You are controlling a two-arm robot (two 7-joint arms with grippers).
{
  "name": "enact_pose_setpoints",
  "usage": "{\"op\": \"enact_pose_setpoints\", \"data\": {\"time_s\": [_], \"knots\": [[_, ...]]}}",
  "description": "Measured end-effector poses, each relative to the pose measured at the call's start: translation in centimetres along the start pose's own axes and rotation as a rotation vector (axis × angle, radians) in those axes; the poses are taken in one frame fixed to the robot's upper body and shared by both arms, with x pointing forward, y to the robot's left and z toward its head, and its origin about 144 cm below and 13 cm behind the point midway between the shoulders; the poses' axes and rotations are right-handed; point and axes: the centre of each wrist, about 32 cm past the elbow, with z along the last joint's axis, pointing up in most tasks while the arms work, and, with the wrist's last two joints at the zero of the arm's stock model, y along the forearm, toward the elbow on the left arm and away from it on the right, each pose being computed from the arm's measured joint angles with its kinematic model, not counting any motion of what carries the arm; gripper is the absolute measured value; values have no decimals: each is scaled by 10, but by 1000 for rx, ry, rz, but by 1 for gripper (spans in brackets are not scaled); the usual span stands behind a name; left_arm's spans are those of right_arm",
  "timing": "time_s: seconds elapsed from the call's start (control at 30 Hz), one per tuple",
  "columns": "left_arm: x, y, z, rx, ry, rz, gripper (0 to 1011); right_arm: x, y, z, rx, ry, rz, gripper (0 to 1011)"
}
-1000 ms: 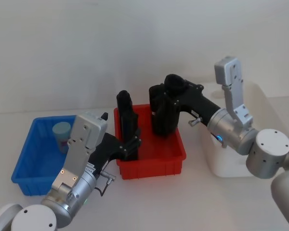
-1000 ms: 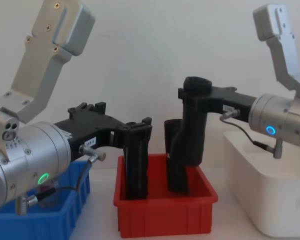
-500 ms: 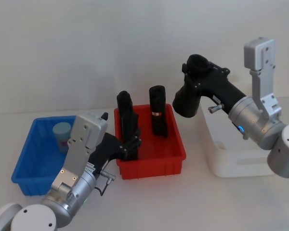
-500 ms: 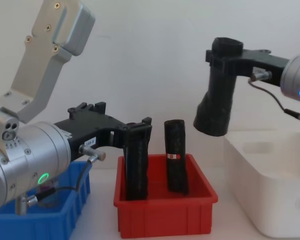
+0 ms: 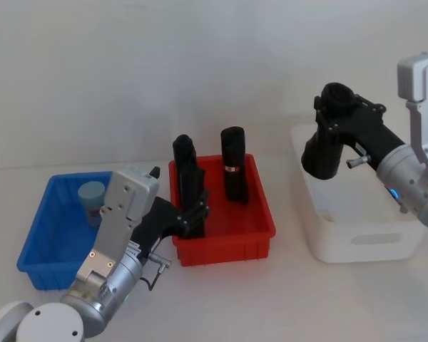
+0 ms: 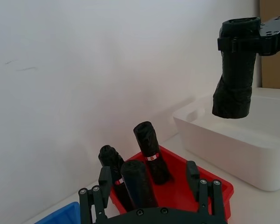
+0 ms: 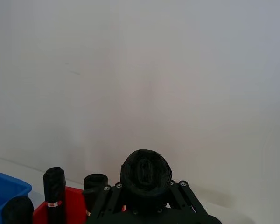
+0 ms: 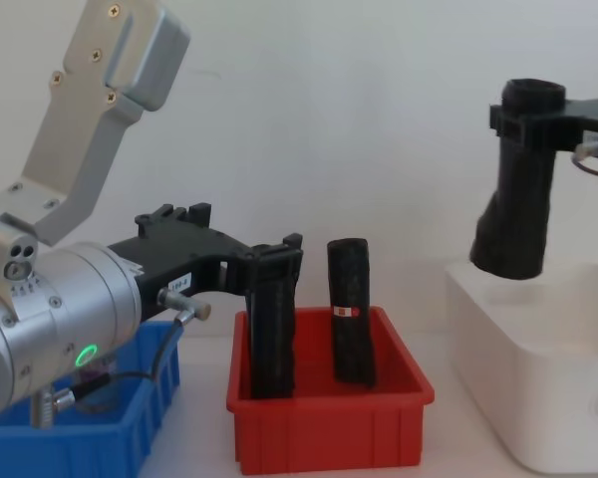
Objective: Pick the cotton swabs from the blue box and place them into the white box.
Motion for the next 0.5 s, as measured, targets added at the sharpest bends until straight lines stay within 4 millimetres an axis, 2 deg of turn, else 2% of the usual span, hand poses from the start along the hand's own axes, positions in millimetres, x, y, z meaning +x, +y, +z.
{"op": "enact_pose_setpoints", "data": {"time_s": [0.33, 0.43, 0.5], "knots": [[0, 0, 0, 0, 0, 0, 1004, 12, -12, -3, -57, -14, -70, 335], [0, 0, 0, 0, 0, 0, 1004, 14, -14, -4, -69, -16, -83, 376], [0, 0, 0, 0, 0, 0, 1004, 16, -16, -5, -76, -18, -92, 452]]}}
